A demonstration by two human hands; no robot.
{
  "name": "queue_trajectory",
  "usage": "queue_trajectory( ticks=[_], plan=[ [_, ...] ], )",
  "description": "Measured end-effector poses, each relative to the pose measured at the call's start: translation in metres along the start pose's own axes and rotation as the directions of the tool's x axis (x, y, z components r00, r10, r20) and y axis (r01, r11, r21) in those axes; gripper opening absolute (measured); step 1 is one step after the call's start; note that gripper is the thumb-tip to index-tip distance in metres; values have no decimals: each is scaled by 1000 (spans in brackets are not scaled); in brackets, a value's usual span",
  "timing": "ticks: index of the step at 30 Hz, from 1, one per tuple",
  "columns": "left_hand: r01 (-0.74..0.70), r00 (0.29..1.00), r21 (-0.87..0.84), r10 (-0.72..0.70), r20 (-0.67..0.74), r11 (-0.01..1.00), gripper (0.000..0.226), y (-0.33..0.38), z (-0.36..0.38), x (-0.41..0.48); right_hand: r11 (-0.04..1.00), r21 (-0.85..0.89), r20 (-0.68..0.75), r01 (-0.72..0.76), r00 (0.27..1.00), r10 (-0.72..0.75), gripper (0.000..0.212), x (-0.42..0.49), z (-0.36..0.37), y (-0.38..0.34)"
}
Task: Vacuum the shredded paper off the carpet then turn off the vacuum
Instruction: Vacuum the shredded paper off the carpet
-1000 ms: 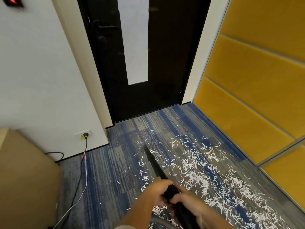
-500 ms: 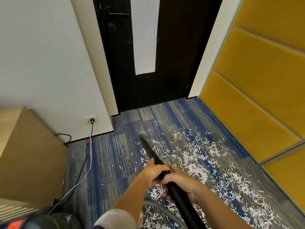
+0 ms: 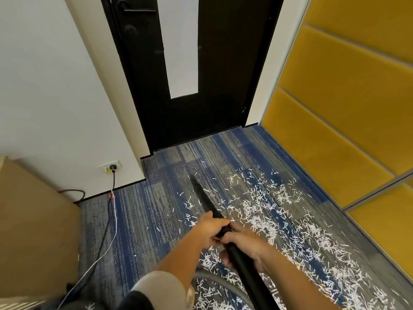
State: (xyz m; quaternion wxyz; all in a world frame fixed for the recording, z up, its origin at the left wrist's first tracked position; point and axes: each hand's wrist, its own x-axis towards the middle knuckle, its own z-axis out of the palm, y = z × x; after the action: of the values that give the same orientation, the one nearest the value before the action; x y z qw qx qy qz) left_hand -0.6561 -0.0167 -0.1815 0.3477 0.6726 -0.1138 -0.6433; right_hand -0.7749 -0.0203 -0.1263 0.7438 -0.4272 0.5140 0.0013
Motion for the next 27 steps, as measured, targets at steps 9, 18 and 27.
queue_trajectory(
  ticks=[9,18,27],
  plan=[
    [-50,999,111,50,0,993,31,8,10,8,998,35,-132,50,990,-45,26,1,-2,-2],
    [-108,994,136,109,0,985,11,11,15,14,997,38,-177,71,982,-64,27,7,-1,-2],
    [-218,974,51,220,-48,975,21,61,7,24,993,42,-172,108,980,-99,36,9,-5,-25]
  ],
)
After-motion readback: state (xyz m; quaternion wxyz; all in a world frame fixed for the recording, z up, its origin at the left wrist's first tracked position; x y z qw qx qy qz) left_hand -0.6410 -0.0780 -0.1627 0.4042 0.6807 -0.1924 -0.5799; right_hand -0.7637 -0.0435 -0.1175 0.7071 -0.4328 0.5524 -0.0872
